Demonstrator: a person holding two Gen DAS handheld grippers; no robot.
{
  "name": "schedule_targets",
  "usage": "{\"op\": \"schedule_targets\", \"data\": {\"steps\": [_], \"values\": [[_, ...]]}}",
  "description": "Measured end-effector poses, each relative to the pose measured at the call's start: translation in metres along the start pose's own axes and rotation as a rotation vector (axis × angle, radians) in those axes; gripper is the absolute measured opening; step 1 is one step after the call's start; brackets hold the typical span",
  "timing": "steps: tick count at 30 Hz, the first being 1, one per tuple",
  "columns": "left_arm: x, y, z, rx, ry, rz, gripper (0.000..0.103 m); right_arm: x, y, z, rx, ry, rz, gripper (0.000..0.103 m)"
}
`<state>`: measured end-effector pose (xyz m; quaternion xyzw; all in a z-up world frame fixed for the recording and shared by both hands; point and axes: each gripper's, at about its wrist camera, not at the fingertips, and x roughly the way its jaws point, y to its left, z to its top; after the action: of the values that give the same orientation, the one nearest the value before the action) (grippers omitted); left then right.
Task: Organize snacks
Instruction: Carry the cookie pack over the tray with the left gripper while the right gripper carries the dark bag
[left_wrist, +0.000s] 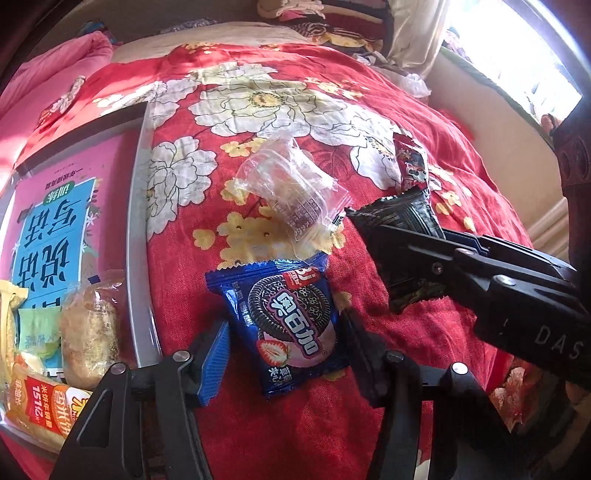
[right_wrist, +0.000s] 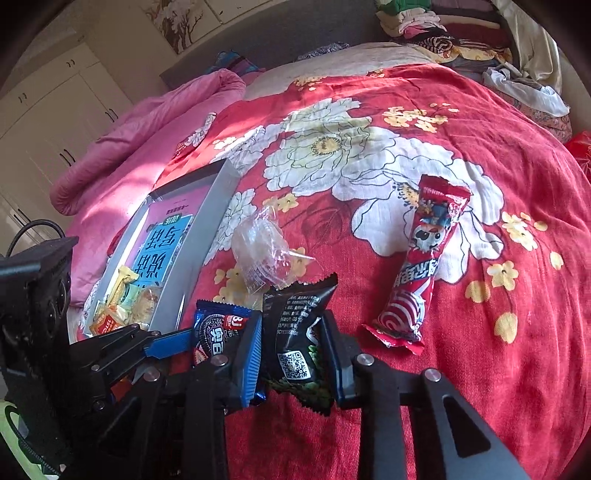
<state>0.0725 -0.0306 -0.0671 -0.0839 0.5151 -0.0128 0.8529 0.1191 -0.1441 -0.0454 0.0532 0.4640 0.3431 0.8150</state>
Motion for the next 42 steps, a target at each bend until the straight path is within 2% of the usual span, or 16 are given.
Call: {"op": "schedule_targets", "data": {"steps": [2,14,27,42], "values": [[-0.003,0.005,0.000,-0.017,-0.009,-0.015,0.051,-0.004,-0.001,0.002,0.006,-0.019,0.009,0.031],[-0.028,0.002,-0.004,0.000,-0.047,-0.083,0.051,-0.018,0.000,0.006,0.012,-0.088,0.047,0.031],[-0.067,0.031,-0.001,-0.058,-0.122,-0.076,0.051,-0.038,0.013,0.008,-0.034,-0.175,0.058,0.031],[-0.102,0.072,-0.005,-0.129,-0.196,-0.055,0.051,-0.048,0.046,0.003,-0.114,-0.192,0.073,0.031]]}}
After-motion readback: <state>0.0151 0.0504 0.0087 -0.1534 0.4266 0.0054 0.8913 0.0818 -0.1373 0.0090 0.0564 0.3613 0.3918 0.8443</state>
